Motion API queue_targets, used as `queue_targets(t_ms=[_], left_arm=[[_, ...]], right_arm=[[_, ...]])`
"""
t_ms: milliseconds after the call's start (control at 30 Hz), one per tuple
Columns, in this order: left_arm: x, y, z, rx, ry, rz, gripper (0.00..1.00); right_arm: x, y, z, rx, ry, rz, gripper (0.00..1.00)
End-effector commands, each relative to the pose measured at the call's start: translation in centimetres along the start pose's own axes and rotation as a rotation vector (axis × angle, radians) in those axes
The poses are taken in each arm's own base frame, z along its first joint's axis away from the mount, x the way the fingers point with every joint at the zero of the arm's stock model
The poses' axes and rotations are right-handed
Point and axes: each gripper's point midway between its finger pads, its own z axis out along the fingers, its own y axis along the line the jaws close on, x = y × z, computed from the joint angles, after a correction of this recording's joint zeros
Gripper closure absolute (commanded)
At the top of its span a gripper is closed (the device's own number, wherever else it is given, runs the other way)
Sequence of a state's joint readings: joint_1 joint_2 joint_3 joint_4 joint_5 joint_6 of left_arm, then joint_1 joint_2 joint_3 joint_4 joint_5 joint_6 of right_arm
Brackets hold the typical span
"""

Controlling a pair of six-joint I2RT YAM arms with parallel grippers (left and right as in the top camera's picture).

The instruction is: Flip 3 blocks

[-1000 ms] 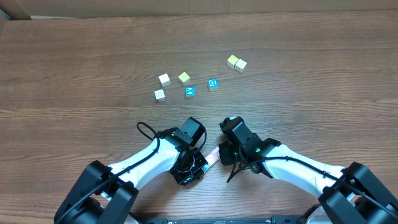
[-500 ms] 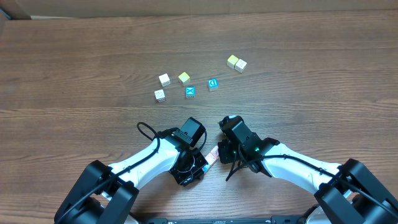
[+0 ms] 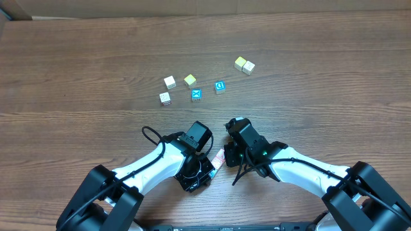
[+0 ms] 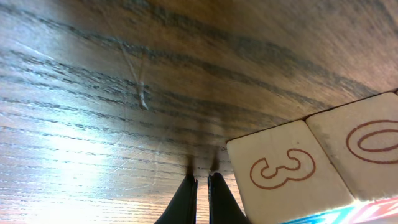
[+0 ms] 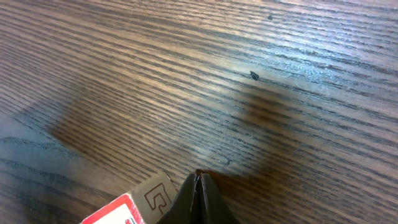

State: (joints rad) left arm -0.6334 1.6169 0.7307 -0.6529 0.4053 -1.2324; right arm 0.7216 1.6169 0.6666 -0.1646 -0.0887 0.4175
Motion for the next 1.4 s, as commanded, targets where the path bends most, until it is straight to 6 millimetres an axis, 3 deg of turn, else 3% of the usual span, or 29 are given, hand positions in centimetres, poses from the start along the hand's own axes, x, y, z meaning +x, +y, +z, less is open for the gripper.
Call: queue_targets(t_ms=[0,367,767,1367], left_arm=[[-0.3,1.2,1.8,-0.046,-0.007,-0.004,0.96],[0.3,0.3,2.2,-0.026,-0.01,0.022,0.96],[0.5,1.2,2.2,-0.062,-0.004,-0.002,0.96],[0.8,2.8,2.0,-0.126,0.004,-0.044,0.96]], right_arm=[[1.6,1.8,0.5,-0.086,0.073,-0.015,0.96],[1.6,1.8,0.5,-0.086,0.072,-0.018,0.96],[1.5,1.4,0.6,-0.065,0.068,0.009,0.96],[-0.5,-3.4,0.1,0.011,0.037,0.154,0.96]])
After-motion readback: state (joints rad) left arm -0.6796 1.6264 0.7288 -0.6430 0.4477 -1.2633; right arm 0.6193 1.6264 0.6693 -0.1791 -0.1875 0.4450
